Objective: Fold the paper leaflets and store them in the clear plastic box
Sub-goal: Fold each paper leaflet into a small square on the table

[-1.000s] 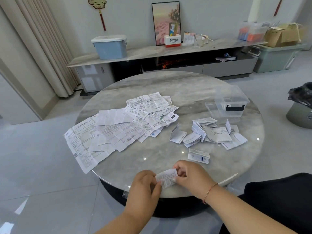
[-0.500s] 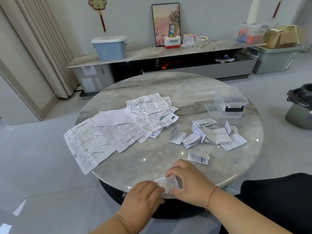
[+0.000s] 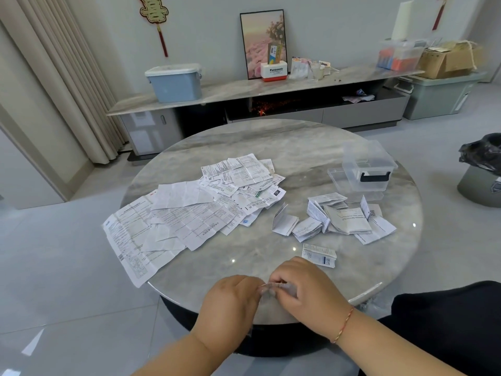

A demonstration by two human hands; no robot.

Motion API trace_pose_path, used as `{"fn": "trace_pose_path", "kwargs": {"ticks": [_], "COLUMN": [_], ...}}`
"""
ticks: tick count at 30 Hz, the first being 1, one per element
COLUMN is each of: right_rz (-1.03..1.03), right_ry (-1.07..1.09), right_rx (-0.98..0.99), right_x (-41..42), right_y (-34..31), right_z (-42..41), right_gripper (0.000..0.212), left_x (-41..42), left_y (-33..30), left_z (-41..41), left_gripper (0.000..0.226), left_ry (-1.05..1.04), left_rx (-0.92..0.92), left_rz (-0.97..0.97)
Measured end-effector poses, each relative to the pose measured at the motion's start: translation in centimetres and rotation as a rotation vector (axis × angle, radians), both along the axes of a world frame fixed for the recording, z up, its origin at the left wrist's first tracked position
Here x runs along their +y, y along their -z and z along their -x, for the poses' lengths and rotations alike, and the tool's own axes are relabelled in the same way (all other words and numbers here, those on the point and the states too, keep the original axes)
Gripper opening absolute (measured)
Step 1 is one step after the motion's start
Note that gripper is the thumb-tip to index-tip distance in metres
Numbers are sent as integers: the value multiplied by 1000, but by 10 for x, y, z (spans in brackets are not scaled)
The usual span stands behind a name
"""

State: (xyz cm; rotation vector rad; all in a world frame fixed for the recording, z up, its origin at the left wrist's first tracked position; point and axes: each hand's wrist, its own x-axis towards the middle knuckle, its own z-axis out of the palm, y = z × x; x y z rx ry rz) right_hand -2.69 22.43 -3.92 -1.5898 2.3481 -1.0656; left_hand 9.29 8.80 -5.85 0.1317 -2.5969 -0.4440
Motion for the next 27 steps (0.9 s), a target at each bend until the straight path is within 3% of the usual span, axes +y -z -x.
{"fn": "trace_pose_path", "kwargs": {"ticks": [5,11,14,20,27], "right_rz": [63,48,59,13,38], "right_ry": [73,120,141,289,599], "right_rx": [-65,-64,-92,-93,-193], "right_x": [-1,-2,-2,6,25], "right_y": [-14,-15,-19,-22,-27], "right_z": [4,10,14,38,60], "right_gripper": [7,9,17,10,16], "left_x": [2,7,9,1,0], "left_y": [-27,-40,-47,-56,-51], "left_z": [3,11,18,34,84], "left_gripper": [6,26,24,19,8], "left_ry": [-134,-126,-160,-315,-524], "left_rx": [-107,-83,-98,-183,-132], "left_rz": [-308,-356,-421,-688,-1362]}}
